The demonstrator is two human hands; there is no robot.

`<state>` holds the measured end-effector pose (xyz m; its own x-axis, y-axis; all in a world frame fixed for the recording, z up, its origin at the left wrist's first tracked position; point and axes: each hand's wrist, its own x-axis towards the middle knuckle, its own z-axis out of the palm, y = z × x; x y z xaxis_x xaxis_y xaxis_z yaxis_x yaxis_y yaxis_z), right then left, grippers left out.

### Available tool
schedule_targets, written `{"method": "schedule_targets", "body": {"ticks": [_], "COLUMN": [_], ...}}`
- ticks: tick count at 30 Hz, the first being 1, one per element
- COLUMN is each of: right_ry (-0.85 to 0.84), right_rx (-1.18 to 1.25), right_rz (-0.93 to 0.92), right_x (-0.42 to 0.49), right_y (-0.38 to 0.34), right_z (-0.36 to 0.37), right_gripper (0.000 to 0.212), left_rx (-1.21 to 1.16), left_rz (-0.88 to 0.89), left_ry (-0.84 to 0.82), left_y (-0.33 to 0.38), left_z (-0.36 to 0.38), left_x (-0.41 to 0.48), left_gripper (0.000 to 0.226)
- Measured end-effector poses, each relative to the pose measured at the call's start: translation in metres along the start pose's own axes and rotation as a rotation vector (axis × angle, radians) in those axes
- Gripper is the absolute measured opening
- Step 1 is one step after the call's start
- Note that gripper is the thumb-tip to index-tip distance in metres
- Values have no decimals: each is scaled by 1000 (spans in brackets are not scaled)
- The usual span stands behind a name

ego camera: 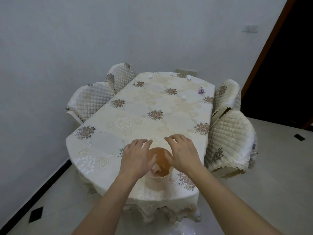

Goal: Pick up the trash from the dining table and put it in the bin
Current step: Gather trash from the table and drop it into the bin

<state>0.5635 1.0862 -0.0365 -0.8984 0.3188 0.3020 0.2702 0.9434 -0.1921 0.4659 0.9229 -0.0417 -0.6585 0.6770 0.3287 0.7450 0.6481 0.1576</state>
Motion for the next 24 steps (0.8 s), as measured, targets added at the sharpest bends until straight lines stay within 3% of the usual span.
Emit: {"method": "schedule_targets", "body": {"ticks": [10, 24], "right_ry": [111, 202], "right_rx": [-81, -216], "right_rz": [62, 539], "right_x": [7, -110], "right_y": [22, 91], "right_z": [-58, -101], "right_gripper": [45, 46], "left_rx": [-25, -190], "left_rz": [116, 544], "left_ry": [62, -5], "left_y": [27, 137], "left_z": [-26, 6], "left_x": [37, 61], "left_gripper": [56, 54]}}
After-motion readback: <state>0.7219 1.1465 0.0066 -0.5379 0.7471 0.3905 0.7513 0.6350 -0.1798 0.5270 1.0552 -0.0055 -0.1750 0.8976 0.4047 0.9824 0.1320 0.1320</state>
